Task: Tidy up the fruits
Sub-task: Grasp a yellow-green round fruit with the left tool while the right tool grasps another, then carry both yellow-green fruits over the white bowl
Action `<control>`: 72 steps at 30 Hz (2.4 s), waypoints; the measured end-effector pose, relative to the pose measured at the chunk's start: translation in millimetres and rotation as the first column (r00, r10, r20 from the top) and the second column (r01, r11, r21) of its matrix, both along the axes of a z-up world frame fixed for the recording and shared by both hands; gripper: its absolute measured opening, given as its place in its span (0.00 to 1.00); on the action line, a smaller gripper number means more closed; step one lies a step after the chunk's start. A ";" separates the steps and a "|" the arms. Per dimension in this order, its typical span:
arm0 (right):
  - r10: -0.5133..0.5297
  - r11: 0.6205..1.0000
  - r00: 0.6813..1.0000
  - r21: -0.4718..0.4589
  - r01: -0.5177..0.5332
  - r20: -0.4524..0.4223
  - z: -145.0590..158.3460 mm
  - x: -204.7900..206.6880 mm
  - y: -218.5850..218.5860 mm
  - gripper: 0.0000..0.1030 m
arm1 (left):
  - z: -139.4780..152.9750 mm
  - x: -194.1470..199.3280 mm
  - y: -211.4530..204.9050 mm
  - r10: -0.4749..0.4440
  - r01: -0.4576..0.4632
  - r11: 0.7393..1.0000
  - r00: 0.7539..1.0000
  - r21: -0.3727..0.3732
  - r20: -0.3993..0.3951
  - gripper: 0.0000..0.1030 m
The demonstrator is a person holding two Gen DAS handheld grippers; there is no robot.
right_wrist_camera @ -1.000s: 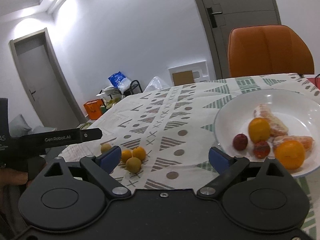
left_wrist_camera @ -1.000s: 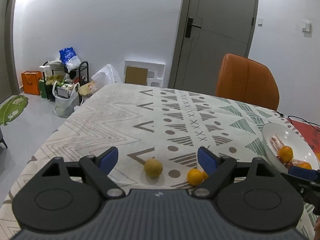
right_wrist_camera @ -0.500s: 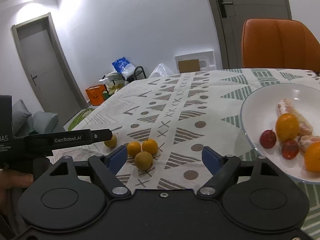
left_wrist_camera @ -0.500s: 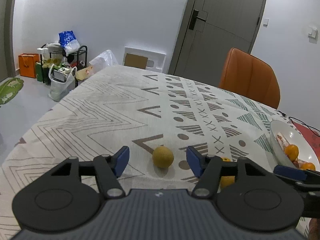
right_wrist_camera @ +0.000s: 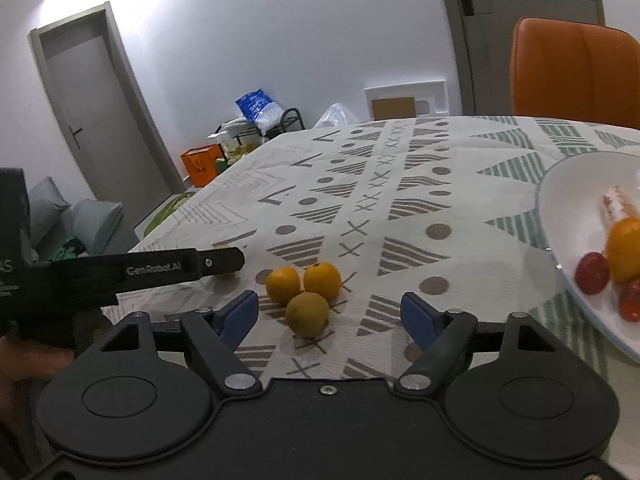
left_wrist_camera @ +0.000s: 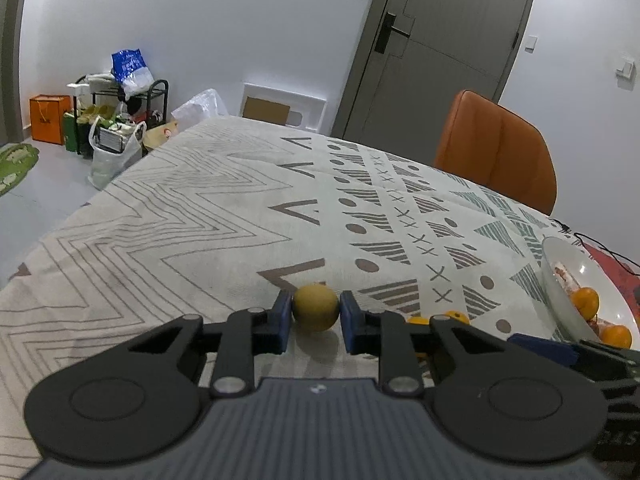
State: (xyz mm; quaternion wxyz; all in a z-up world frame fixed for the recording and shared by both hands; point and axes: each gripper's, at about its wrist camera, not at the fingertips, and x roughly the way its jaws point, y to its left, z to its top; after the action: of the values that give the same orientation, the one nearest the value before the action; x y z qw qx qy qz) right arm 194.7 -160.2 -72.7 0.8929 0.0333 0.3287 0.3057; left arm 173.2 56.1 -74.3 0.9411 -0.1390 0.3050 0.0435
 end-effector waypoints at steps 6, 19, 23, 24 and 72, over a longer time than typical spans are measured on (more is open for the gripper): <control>0.005 0.999 0.999 -0.038 -0.004 0.034 -5.9 -1.7 19.0 0.24 | 2.8 -7.6 6.5 0.024 -0.024 1.000 1.000 0.009 -0.012 0.23; -0.025 0.999 0.998 -0.045 0.028 0.065 14.7 -14.3 1.2 0.23 | 15.0 -8.2 -12.7 -0.029 0.029 1.000 0.999 0.009 0.017 0.23; -0.066 0.997 0.995 -0.025 0.068 0.074 19.2 -14.2 -19.3 0.23 | 20.9 -6.8 -27.0 -0.056 0.055 0.998 0.998 0.022 0.031 0.23; -0.073 0.997 0.994 -0.023 0.075 0.078 20.5 -13.6 -23.0 0.23 | 21.5 -5.9 -31.1 -0.061 0.060 0.998 0.998 0.024 0.032 0.23; -0.364 0.930 0.925 0.092 0.356 0.107 27.5 -10.6 -186.0 0.23 | 33.0 34.8 -196.5 -0.323 0.317 0.942 0.946 0.108 0.043 0.23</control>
State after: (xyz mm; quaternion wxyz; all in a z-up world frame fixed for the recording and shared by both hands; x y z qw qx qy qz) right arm 184.1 -346.2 -45.2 0.9506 0.1057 0.2507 0.1495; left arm 207.9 -140.4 -41.3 0.9502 -0.0417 0.2927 -0.0988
